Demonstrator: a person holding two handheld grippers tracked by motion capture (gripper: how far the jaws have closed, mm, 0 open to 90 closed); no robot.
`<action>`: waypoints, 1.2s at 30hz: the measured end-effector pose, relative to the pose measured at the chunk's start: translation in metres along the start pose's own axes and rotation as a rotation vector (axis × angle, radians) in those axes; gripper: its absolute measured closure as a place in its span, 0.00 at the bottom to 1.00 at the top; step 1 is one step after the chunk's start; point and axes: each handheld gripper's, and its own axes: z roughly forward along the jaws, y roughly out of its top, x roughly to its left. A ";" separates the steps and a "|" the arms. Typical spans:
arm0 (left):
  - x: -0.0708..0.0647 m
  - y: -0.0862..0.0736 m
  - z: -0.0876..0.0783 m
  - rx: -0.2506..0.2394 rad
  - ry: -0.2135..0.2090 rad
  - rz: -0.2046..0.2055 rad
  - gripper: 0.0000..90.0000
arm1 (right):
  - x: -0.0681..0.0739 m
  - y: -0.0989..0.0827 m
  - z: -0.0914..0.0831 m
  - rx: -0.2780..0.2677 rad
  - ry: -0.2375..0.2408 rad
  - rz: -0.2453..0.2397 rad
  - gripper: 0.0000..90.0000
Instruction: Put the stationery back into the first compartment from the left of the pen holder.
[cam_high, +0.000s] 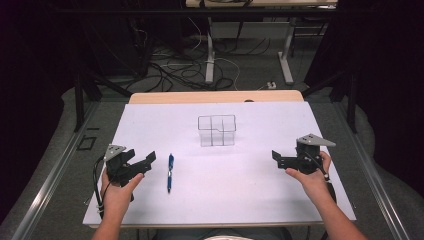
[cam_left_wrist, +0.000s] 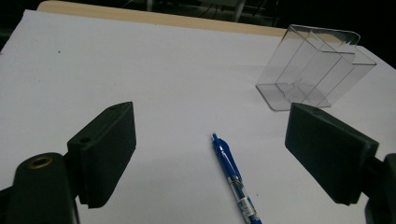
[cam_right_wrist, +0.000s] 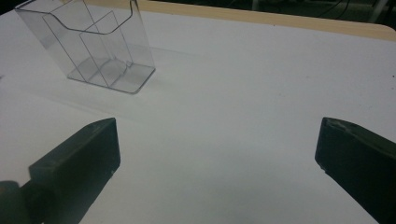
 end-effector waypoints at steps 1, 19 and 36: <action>-0.001 0.000 0.000 0.008 0.000 0.004 0.22 | 0.000 0.000 0.001 0.000 0.002 -0.008 0.00; -0.026 0.012 0.010 0.154 -0.027 -0.057 0.49 | -0.006 -0.006 -0.004 0.025 -0.016 0.015 0.04; -0.033 0.010 0.027 0.301 -0.023 -0.122 0.52 | -0.005 -0.007 -0.007 0.016 -0.014 -0.005 0.05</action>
